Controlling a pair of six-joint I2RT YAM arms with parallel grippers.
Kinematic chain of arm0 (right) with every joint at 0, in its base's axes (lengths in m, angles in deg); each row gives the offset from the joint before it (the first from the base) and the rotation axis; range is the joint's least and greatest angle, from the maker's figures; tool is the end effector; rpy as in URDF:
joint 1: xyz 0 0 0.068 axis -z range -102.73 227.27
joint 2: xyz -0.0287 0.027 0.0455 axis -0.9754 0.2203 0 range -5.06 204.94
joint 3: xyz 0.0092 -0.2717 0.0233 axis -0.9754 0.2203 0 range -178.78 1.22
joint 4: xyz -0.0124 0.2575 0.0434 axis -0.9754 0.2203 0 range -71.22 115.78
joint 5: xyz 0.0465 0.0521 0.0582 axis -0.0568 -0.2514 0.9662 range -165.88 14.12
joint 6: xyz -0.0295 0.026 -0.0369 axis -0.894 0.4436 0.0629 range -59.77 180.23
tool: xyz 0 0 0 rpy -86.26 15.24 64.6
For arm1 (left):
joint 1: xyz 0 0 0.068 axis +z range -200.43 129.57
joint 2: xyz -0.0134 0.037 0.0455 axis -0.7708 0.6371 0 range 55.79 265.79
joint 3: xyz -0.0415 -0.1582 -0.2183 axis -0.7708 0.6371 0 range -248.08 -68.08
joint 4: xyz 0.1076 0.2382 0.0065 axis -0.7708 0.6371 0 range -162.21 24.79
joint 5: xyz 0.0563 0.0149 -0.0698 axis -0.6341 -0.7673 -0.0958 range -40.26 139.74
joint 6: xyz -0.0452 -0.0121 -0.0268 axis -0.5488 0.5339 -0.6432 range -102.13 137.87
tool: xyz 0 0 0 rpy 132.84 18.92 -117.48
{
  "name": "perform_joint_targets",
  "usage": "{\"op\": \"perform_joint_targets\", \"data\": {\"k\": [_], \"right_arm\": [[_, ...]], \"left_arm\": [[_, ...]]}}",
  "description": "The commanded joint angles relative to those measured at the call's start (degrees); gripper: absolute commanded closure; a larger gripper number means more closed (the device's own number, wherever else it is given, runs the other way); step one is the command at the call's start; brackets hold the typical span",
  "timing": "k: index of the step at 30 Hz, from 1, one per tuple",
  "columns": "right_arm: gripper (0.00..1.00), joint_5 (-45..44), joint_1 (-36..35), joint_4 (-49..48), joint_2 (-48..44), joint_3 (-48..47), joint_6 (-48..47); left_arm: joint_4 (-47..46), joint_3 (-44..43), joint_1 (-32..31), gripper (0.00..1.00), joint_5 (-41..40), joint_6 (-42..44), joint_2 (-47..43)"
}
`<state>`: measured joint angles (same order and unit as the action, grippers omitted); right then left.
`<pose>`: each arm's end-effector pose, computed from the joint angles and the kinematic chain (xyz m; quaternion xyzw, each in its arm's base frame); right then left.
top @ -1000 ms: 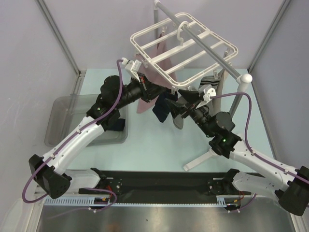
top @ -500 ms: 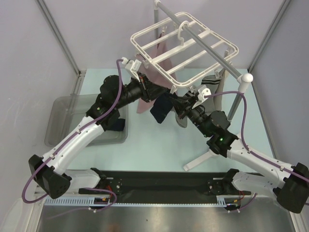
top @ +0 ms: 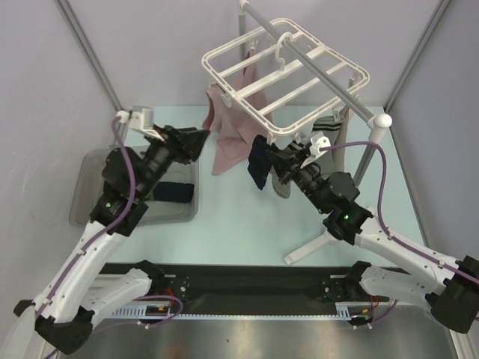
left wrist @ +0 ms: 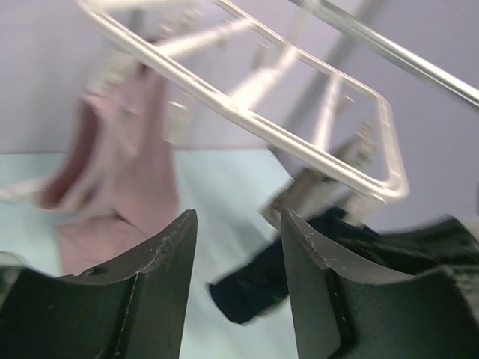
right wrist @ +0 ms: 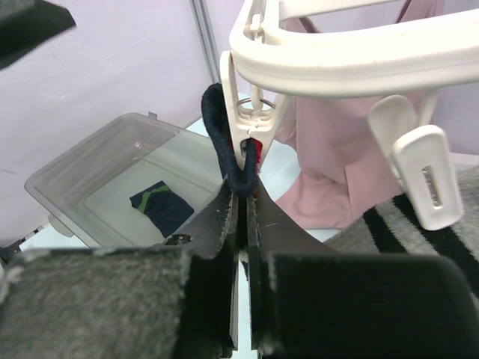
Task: Clip the socks to the hanger
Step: Clamp the sock onto the hanger, then open the clamp at the hanger.
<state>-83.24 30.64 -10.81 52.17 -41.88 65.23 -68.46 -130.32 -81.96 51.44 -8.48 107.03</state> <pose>0.1644 0.1675 0.3629 -0.1670 0.5830 0.3109 0.7318 0.1635 -0.1016 0.4387 0.0410 0.6597 -0.3716 0.6519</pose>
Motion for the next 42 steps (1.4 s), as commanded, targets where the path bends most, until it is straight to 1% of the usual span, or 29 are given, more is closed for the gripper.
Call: {"op": "perform_joint_targets", "data": {"k": [1, 2, 3, 4, 5, 6, 7, 8, 9, 10, 11, 12, 13, 15, 16, 17, 18, 19, 20, 22, 27, 32, 38, 42], "right_arm": [[1.00, -1.1, 0.2, -0.1, -2.1, -2.1, 0.5], [1.00, -1.1, 0.2, 0.1, -2.4, -2.1, 0.5], [1.00, -0.9, 0.3, 0.6, -2.7, -2.3, 0.5], [1.00, -1.0, 0.3, 0.8, -3.0, -2.3, 0.6], [1.00, -0.9, 0.3, 1.0, -3.3, -2.3, 0.6], [1.00, -1.1, 0.3, 1.5, -3.8, -2.3, 0.9], [1.00, -1.3, 0.3, 1.7, -3.9, -2.4, 0.8], [1.00, -1.3, 0.3, 1.8, -4.1, -2.3, 1.0], [1.00, -1.4, 0.3, 1.9, -4.2, -2.3, 1.1], [1.00, -1.4, 0.4, 2.0, -4.5, -2.3, 1.2], [1.00, -1.5, 0.4, 2.1, -4.7, -2.4, 1.2], [1.00, -1.3, 0.4, 2.2, -4.8, -2.6, 1.1], [1.00, -1.3, 0.4, 2.4, -4.9, -2.6, 1.1], [1.00, -1.3, 0.5, 2.9, -5.1, -2.7, 1.1], [1.00, -1.2, 0.5, 3.1, -5.3, -2.9, 1.1], [1.00, -1.1, 0.5, 3.4, -5.5, -2.9, 0.9], [1.00, -1.0, 0.6, 3.7, -5.6, -2.8, 0.9], [1.00, -1.0, 0.5, 3.7, -5.8, -2.7, 0.8], [1.00, -1.1, 0.5, 3.7, -6.1, -2.7, 1.0], [1.00, -0.9, 0.7, 3.7, -6.3, -2.7, 1.0], [1.00, -0.7, 0.7, 3.8, -6.2, -3.1, 0.9], [1.00, -0.6, 0.7, 3.8, -6.2, -3.1, 1.2], [1.00, -0.5, 0.8, 3.8, -6.3, -3.1, 1.3], [1.00, -0.6, 0.8, 4.2, -6.5, -3.1, 1.2]], "left_arm": [[0.6, 1.2, 7.7, 0.47, 1.1, 0.6, 1.5], [0.7, 1.2, 11.7, 0.47, 3.5, -0.8, 2.5], [0.7, 0.9, 13.5, 0.45, 7.6, -1.5, 3.6], [-1.5, 0.5, 15.0, 0.43, 10.8, -1.8, 4.6], [-2.8, -0.1, 16.3, 0.43, 13.5, -1.3, 7.7], [-3.6, -0.8, 16.3, 0.42, 17.9, -0.6, 9.3], [-7.1, -2.2, 15.8, 0.42, 20.0, 0.5, 11.3], [-7.9, -3.0, 15.3, 0.43, 20.7, 2.7, 14.8], [-6.7, -4.3, 14.5, 0.43, 17.3, 4.0, 16.9], [-4.9, -6.6, 12.4, 0.43, 15.0, 5.7, 18.1], [-5.8, -6.7, 11.5, 0.42, 13.3, 8.9, 19.9], [-6.9, -5.9, 10.9, 0.41, 11.2, 9.6, 20.4], [-11.0, -4.9, 10.0, 0.41, 10.4, 10.2, 20.6], [-14.9, -3.2, 9.7, 0.40, 9.4, 10.8, 21.2], [-18.5, -1.5, 9.3, 0.41, 7.8, 11.1, 21.4], [-19.9, -1.0, 9.0, 0.42, 7.4, 12.3, 21.5], [-21.3, 0.1, 8.7, 0.47, 6.7, 13.5, 21.8], [-24.4, 0.8, 8.2, 0.49, 6.0, 15.1, 21.6], [-26.8, 1.8, 7.2, 0.50, 4.6, 18.1, 21.6], [-33.5, 4.5, 6.8, 0.47, 5.3, 20.2, 22.0], [-32.3, 0.2, 6.7, 0.42, 9.9, 24.6, 25.2], [-30.4, -2.4, 6.7, 0.41, 10.0, 28.1, 27.9], [-30.1, -4.0, 6.7, 0.51, 11.1, 29.0, 29.8], [-30.4, -5.3, 6.7, 0.54, 11.8, 29.0, 31.5]]}}
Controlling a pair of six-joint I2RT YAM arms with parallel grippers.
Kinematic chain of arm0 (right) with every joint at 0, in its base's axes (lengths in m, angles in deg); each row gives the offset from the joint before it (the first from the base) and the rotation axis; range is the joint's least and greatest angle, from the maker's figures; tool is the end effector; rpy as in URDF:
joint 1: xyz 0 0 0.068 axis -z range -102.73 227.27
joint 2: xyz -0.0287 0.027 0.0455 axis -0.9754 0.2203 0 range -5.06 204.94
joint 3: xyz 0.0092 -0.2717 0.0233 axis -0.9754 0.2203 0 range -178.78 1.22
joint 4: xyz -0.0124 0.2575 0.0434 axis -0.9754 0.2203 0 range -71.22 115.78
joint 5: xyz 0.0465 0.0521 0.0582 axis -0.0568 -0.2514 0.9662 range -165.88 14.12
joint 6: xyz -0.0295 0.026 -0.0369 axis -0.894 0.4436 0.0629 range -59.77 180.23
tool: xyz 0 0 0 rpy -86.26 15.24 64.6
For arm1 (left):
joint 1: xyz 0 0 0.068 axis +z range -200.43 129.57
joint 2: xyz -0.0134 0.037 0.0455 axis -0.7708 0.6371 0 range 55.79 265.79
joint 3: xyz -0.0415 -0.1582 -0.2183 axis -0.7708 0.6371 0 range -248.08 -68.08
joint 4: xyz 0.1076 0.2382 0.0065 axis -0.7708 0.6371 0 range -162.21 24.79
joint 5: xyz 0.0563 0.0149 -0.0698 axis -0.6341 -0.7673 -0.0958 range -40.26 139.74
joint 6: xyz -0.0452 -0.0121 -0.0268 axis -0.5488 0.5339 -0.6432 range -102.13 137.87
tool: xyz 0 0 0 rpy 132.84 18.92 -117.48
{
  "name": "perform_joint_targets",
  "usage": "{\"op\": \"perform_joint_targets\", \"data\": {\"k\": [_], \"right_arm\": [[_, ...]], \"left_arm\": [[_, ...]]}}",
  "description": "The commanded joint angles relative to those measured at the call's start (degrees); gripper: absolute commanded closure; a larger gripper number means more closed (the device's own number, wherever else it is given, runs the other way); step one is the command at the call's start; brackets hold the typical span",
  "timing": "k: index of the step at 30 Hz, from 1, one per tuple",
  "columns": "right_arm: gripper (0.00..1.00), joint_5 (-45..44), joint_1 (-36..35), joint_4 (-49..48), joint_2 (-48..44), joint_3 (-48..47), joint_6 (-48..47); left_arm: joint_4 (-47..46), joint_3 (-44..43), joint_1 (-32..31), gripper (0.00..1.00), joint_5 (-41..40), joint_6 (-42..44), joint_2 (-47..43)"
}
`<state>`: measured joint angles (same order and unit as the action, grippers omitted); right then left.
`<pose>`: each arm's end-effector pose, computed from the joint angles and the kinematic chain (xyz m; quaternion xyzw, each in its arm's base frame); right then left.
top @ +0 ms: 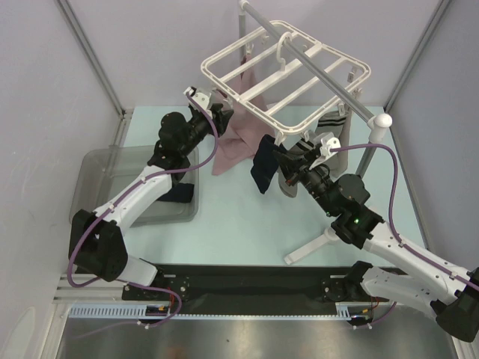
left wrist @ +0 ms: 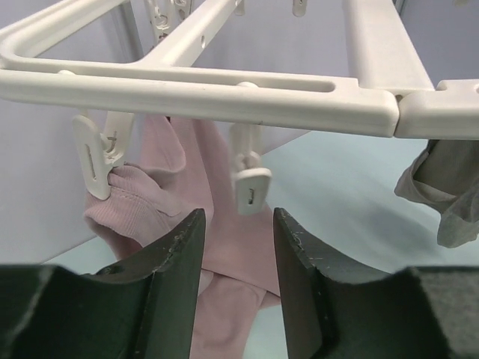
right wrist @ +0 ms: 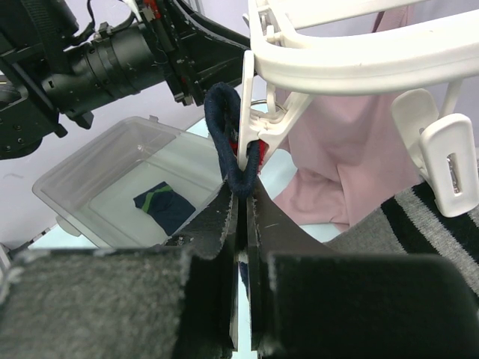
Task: Clip the socks to the hanger
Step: Open the clamp at the hanger.
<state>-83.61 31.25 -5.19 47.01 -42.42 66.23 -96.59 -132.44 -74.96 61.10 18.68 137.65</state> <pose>0.1521 0.1508 0.3744 -0.1561 0.5855 0.3118 0.7318 0.3086 -0.1486 0.3713 0.2171 0.6278 -0.2173 0.7152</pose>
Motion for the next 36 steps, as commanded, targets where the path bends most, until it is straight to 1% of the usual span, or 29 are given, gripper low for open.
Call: {"op": "perform_joint_targets", "data": {"k": [1, 12, 13, 14, 15, 16, 19, 20, 24, 25, 27, 29, 30, 32, 33, 36], "right_arm": [[1.00, -0.2, 0.1, -1.3, -1.6, -2.5, 0.1], [1.00, -0.2, 0.3, -1.4, -1.5, -2.2, 0.4], [1.00, -0.1, 0.4, -1.6, -1.4, -2.2, 0.4], [1.00, 0.0, 0.4, -1.6, -1.3, -2.3, 0.5], [1.00, 0.1, 0.4, -1.6, -1.2, -2.4, 0.5], [1.00, 0.2, 0.4, -1.7, -1.3, -2.3, 0.6], [1.00, 0.0, 0.4, -1.3, -1.4, -2.2, 0.7], [1.00, -0.3, 0.4, -1.0, -1.5, -2.2, 0.7], [1.00, -1.1, 0.4, -0.1, -2.2, -2.2, 0.9], [0.98, -1.9, 0.4, 0.6, -2.7, -2.3, 0.9], [0.91, -2.6, 0.4, 1.5, -3.0, -2.5, 1.1], [0.86, -3.5, 0.4, 3.3, -3.7, -2.6, 0.9], [0.73, -3.9, 0.5, 3.9, -3.9, -2.7, 1.0], [0.59, -4.2, 0.4, 6.1, -4.4, -2.9, 0.8], [0.47, -4.1, 0.4, 6.8, -4.7, -3.1, 0.8], [0.32, -1.2, 0.4, 11.4, -5.1, -5.2, 0.9]], "left_arm": [[-2.3, -3.2, -0.3, 0.54, 2.5, 1.6, 0.9], [-4.6, -2.6, -0.4, 0.55, 2.3, 0.5, 0.8], [-4.6, -2.6, -0.4, 0.57, 2.4, 0.4, 0.8], [-4.6, -2.7, -0.4, 0.63, 2.6, 0.3, 0.9], [-4.6, -2.7, -0.4, 0.65, 3.1, 0.3, 0.9], [-4.7, -2.4, -0.4, 0.70, 3.2, 0.1, 0.7], [-4.6, -1.9, -0.4, 0.81, 4.6, 0.1, 0.1], [-4.0, -1.8, -0.4, 0.87, 5.1, 0.1, -0.4], [-3.3, -0.9, -0.4, 0.96, 7.0, -0.2, -1.5], [-2.7, -0.9, -0.4, 1.00, 7.7, -0.4, -1.8], [-1.4, -0.6, -0.4, 1.00, 8.9, -0.5, -2.8], [0.2, -0.3, -0.4, 1.00, 10.3, -2.3, -3.4], [1.0, -0.3, -0.4, 1.00, 10.8, -3.4, -3.8], [3.1, 0.0, -0.4, 1.00, 11.6, -4.6, -5.0], [3.5, 0.3, -0.4, 1.00, 11.9, -6.3, -5.5], [5.7, 1.0, -0.5, 1.00, 13.1, -8.5, -7.3]]}}
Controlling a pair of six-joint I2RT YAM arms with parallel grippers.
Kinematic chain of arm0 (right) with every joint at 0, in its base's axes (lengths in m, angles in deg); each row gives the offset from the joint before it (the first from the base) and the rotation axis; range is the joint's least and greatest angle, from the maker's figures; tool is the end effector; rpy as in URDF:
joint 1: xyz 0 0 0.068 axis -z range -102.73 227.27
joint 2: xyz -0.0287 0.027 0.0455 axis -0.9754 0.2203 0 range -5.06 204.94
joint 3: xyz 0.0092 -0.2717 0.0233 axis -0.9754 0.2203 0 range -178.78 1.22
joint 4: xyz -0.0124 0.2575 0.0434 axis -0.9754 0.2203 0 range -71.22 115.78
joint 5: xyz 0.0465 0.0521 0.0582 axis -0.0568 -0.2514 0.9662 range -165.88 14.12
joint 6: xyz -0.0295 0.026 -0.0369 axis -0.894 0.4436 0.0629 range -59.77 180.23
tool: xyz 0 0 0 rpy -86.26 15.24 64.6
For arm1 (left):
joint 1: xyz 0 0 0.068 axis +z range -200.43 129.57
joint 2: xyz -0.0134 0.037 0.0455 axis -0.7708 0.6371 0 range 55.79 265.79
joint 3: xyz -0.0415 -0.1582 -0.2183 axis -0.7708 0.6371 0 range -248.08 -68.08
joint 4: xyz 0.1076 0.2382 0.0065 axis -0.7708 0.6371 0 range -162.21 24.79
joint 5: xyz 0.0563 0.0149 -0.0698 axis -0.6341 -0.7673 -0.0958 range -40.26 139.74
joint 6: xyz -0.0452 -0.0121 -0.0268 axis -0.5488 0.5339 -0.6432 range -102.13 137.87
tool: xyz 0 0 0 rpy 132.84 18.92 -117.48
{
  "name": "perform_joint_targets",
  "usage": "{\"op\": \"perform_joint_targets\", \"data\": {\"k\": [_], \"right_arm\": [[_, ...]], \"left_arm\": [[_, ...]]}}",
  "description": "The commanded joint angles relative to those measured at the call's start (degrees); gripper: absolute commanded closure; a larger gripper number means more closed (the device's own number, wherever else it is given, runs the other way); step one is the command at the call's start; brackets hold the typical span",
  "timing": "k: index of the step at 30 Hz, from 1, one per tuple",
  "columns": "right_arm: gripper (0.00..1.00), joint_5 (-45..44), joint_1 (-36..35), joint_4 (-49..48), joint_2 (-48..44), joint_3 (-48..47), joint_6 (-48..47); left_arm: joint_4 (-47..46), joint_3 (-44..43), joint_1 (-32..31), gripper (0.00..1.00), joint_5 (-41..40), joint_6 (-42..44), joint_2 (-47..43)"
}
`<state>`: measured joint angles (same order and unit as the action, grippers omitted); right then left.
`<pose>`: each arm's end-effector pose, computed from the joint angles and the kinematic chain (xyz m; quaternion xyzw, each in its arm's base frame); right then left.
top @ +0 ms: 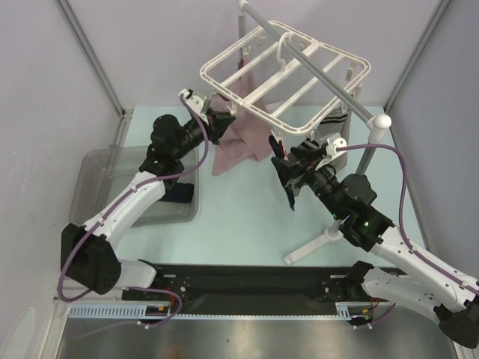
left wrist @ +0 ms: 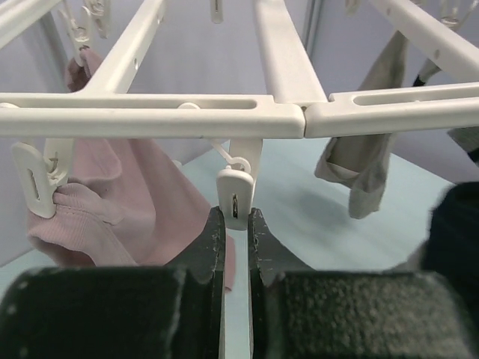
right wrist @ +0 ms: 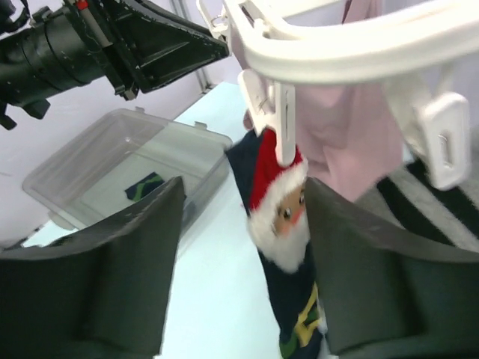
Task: Clip the socks to the hanger
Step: Open the clamp at the hanger.
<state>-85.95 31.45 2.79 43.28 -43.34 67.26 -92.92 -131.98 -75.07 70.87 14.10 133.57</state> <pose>0.1435 0.1388 0.3775 -0.1432 0.6126 0.2957 0.7188 0.2880 -0.1463 0.3836 0.2531 0.6168 -0.2984 0.6830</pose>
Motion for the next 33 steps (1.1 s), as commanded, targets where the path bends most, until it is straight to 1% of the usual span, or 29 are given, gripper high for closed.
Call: {"op": "perform_joint_targets", "data": {"k": [1, 2, 3, 4, 6, 7, 11, 15, 18, 23, 26, 28, 29, 31, 32, 33], "right_arm": [[0.28, 2.4, 0.1, 6.3, -1.4, -5.0, 0.4], [0.25, 2.8, 0.2, 7.5, -1.7, -5.5, 0.9], [0.15, 3.0, 0.2, 8.7, -1.7, -6.9, 1.4], [0.12, 3.5, 0.1, 11.7, -1.6, -7.9, 2.1], [0.07, 5.3, 0.2, 14.9, -1.7, -10.4, 3.4], [0.05, 7.3, 0.1, 17.5, -2.0, -10.6, 3.8], [0.05, 9.5, 0.1, 22.2, -4.2, -11.8, 5.9], [0.12, 9.5, 0.0, 27.1, -6.1, -13.6, 8.5], [0.13, 11.8, -0.1, 30.7, -6.9, -15.0, 9.2], [0.14, 14.4, 0.0, 32.2, -6.9, -15.8, 9.7], [0.21, 16.3, 0.0, 30.1, -6.1, -16.3, 11.3], [0.25, 16.8, -0.1, 26.6, -4.6, -16.6, 12.2], [0.32, 16.6, -0.1, 25.5, -3.9, -17.1, 13.4], [0.39, 14.4, 0.0, 23.9, -0.3, -19.4, 14.1], [0.45, 13.7, -0.1, 23.6, 1.3, -20.4, 14.1], [0.47, 13.1, -0.1, 23.3, 4.0, -22.4, 13.9]], "left_arm": [[2.9, 0.4, -0.4, 1.00, 3.6, -4.3, -3.5], [4.2, 0.4, -0.5, 1.00, 3.7, -4.8, -4.1], [4.7, 0.3, -0.7, 1.00, 4.4, -5.5, -4.5], [5.1, 0.2, -0.8, 1.00, 4.6, -5.7, -4.8], [6.4, 0.2, -1.4, 1.00, 4.8, -6.6, -5.6], [6.7, 0.2, -1.6, 1.00, 4.9, -6.8, -6.0], [9.1, -0.2, -3.4, 1.00, 4.9, -7.7, -6.9], [10.4, 0.2, -6.0, 1.00, 3.9, -7.7, -7.7], [11.0, 0.5, -7.6, 1.00, 3.8, -8.6, -8.1], [11.6, 0.8, -9.9, 1.00, 2.7, -8.8, -8.6], [12.1, 0.4, -11.0, 1.00, 2.2, -9.3, -8.7], [12.4, 0.3, -11.8, 1.00, 1.8, -9.4, -9.0], [12.7, 0.3, -12.3, 1.00, 1.6, -9.5, -9.0], [13.2, 0.3, -12.7, 1.00, 1.6, -9.7, -9.0], [13.4, 0.3, -13.0, 1.00, 1.4, -9.9, -9.1], [13.7, 0.3, -13.1, 1.00, 0.9, -9.9, -9.3]]}}
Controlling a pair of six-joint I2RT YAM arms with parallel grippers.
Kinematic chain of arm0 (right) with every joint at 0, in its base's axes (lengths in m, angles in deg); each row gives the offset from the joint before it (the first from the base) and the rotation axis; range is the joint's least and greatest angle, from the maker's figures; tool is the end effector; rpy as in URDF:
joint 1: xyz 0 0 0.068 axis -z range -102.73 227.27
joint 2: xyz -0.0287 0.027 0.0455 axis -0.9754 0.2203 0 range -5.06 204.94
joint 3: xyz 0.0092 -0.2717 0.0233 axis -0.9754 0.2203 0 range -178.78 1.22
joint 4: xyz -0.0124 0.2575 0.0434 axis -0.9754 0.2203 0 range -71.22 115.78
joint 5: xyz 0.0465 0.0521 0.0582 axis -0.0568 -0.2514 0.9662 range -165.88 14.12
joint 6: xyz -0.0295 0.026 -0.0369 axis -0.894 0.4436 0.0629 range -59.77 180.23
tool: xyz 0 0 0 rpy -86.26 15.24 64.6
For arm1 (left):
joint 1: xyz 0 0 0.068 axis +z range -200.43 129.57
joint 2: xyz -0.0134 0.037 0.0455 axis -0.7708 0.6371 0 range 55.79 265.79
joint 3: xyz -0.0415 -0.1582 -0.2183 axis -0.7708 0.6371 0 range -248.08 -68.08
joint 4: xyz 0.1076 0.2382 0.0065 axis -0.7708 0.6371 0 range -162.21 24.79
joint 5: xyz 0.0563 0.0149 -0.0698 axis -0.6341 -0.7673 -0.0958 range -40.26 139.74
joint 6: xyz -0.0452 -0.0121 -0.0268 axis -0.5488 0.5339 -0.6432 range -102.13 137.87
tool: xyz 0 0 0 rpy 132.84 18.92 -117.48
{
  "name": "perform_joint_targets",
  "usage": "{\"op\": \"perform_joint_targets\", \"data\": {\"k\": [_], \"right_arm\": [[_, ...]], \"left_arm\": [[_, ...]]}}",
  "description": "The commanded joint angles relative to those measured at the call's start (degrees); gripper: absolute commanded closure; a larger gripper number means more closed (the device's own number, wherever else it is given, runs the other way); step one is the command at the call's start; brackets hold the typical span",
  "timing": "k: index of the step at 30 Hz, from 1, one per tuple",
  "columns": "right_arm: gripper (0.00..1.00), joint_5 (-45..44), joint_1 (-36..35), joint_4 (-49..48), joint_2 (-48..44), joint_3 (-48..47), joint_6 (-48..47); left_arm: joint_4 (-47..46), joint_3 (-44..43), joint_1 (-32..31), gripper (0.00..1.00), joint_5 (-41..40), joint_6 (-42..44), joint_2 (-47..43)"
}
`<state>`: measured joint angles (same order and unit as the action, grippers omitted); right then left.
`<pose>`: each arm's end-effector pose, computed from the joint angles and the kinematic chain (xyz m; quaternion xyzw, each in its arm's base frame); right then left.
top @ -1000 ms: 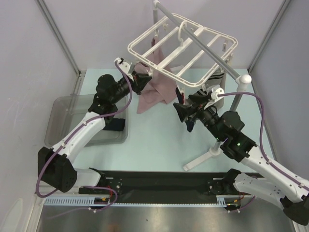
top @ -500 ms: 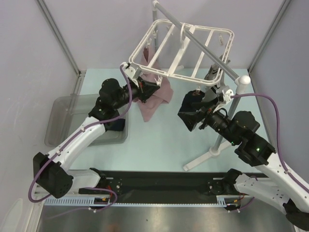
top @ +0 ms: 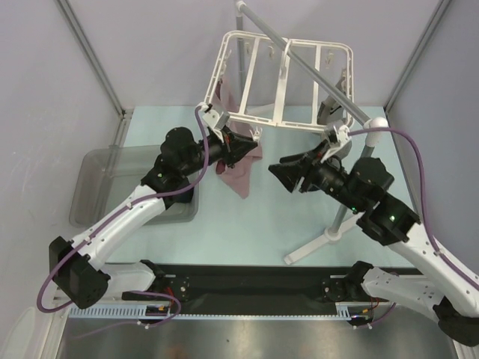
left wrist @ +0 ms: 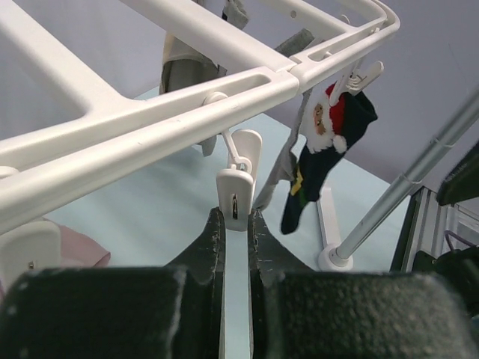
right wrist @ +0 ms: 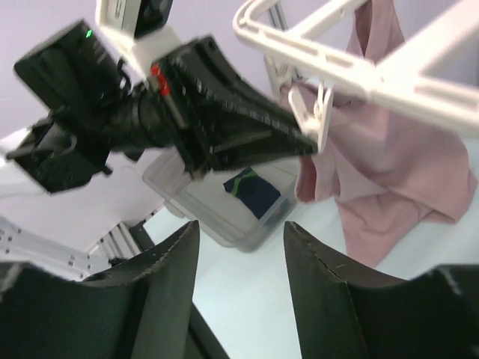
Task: Clip the socks to the hanger
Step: Open the clamp at the hanger.
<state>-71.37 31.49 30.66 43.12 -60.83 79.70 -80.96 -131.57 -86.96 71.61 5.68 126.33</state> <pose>0.1213 0.1287 0.4310 -0.1855 0.6695 0.4105 0.5906 0.2247 -0.1830 0.3950 0.2772 0.6398 -0.4110 0.5873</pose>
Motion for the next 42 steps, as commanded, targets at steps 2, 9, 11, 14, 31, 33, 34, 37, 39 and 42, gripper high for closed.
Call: {"op": "perform_joint_targets", "data": {"k": [2, 9, 11, 14, 31, 33, 34, 37, 39, 42], "right_arm": [[0.49, -3.2, -0.2, -6.1, 6.9, -6.2, 0.8], [0.50, -9.2, -1.8, -9.3, 13.9, -9.2, -3.5], [0.50, -11.1, -2.4, -9.8, 14.7, -9.0, -4.3], [0.50, -13.5, -3.1, -11.3, 14.8, -8.0, -5.8], [0.50, -19.9, -4.7, -14.4, 17.6, -8.4, -8.6], [0.50, -19.6, -4.8, -15.0, 17.5, -7.9, -8.7], [0.50, -19.5, -4.8, -15.3, 17.5, -7.8, -8.7], [0.50, -20.0, -5.0, -15.8, 17.9, -8.0, -9.0], [0.50, -20.7, -5.0, -15.4, 18.7, -8.6, -9.0], [0.51, -21.1, -5.1, -15.3, 19.7, -9.0, -8.6]], "left_arm": [[2.2, -0.1, -1.4, 1.00, -0.1, -1.5, -2.3], [3.4, -0.4, -1.8, 1.00, -0.1, -1.7, -2.5], [3.7, -0.4, -2.0, 1.00, -0.2, -1.7, -2.6], [3.5, -0.1, -2.1, 1.00, -0.3, -1.8, -2.6], [3.9, -1.6, -2.8, 1.00, 0.0, -2.3, -2.2], [4.3, -1.6, -2.9, 1.00, -0.2, -2.1, -2.3], [4.3, -1.6, -2.9, 1.00, -0.3, -2.1, -2.2], [4.3, -1.6, -3.1, 1.00, -0.4, -2.1, -2.2], [4.1, -1.5, -3.4, 1.00, -0.5, -2.2, -2.2], [4.1, -1.6, -3.4, 1.00, -0.8, -2.1, -2.3]]}}
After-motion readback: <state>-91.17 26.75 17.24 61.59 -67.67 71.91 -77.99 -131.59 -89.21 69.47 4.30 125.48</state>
